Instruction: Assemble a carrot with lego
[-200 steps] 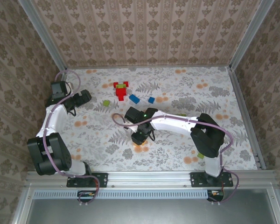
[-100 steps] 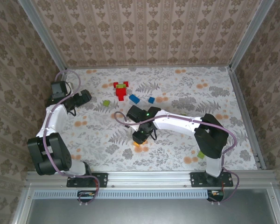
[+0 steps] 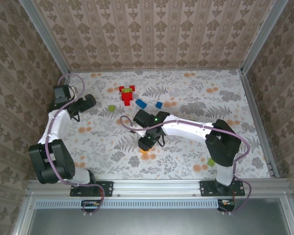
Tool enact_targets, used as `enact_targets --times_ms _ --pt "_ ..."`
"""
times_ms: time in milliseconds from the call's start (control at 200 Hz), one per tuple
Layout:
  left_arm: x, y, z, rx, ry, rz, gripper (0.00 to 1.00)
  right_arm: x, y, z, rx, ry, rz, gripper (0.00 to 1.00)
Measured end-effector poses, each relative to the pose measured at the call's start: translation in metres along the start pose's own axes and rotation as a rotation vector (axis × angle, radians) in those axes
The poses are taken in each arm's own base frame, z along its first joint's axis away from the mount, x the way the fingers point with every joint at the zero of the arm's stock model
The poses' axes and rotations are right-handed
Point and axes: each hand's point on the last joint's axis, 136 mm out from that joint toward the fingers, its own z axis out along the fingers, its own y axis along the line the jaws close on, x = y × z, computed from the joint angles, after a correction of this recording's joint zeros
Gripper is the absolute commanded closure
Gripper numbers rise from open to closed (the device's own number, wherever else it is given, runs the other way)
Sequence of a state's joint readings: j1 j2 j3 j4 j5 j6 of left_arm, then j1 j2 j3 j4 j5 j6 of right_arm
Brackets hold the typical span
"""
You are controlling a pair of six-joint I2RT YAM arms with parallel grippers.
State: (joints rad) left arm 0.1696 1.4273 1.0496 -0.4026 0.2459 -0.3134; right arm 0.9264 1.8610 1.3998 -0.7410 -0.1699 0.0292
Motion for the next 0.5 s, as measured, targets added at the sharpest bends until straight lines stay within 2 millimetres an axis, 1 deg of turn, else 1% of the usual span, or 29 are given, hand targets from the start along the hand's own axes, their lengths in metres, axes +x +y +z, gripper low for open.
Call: enact_targets --times_ms 165,500 --pt "0.001 0.0 0.0 -0.001 0.002 -0.001 0.0 0.003 -0.002 0.009 0.001 0.024 0.004 0.67" --pt "0.001 0.0 0.0 -0.001 0.004 -0.001 0.0 0.003 0.0 0.013 -0.007 0.032 0.003 0.66"
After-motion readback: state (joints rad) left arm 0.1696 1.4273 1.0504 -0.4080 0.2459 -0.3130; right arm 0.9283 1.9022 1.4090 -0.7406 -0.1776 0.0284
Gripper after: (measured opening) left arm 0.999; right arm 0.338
